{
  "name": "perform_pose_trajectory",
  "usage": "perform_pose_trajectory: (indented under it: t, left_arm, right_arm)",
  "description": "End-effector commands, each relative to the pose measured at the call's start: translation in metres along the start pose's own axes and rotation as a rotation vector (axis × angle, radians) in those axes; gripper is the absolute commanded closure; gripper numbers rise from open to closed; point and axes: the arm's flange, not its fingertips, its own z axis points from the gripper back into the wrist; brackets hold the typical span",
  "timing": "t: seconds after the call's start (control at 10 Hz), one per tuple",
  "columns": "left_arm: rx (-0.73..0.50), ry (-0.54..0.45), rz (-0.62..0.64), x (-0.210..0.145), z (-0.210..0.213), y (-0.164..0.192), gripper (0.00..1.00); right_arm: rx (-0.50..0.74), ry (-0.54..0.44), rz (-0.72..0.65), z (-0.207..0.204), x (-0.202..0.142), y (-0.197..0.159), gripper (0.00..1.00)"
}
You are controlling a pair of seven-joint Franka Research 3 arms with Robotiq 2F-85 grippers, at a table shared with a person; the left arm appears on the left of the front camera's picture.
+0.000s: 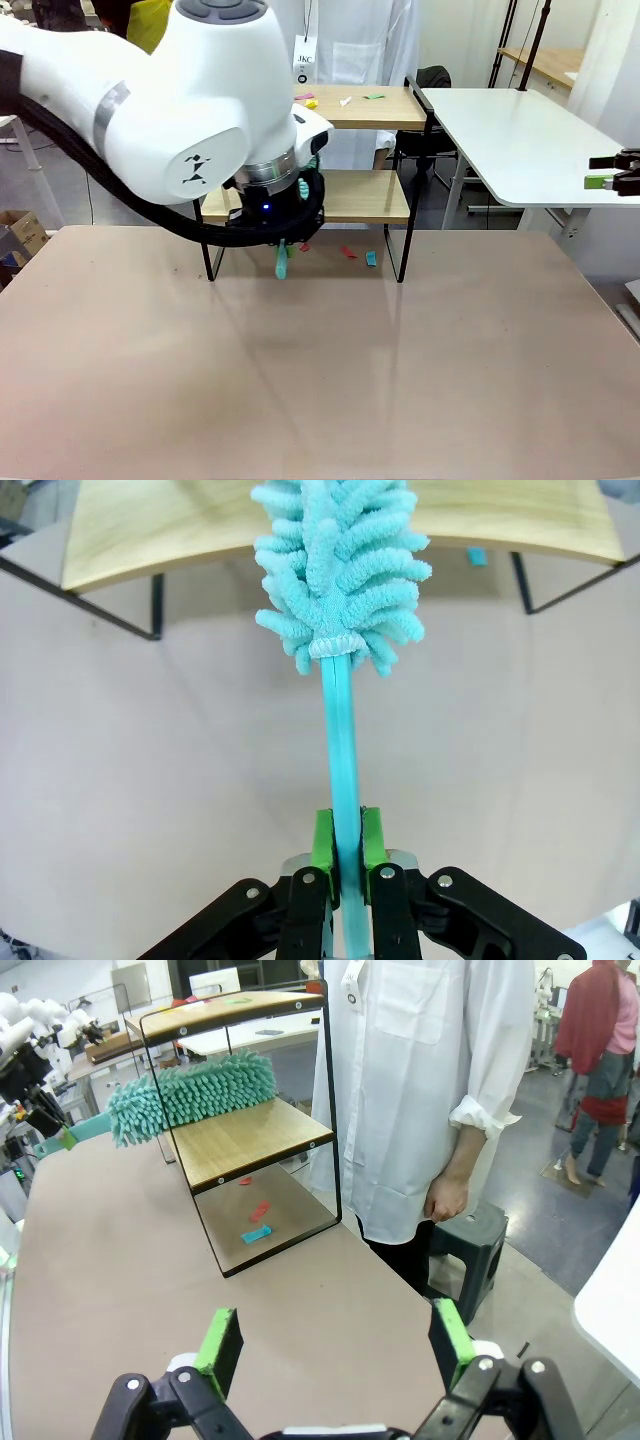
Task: Clean the shelf.
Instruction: Clean the specific section of the Shelf indicated by the human with the Duster.
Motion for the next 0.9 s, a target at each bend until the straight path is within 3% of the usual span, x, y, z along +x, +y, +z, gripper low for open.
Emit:
perform_pose_trajectory:
  t: [0.0,0.4,0.8]
  left_arm:
    - [0.041,0.012,0.024,-0.006,0.002,0.031,0.87]
    - [0.117,0.021,0.066,-0.012,0.001,0.080,0.87]
    - [0.319,-0.051,0.078,-0.010,0.019,0.097,0.87]
  right_arm:
    - [-0.001,-0.001,0.005,0.000,0.002,0.000,0.00]
    - [-0.001,-0.001,0.005,0.000,0.002,0.000,0.00]
    - [-0.001,-0.001,0.005,0.000,0.002,0.000,0.00]
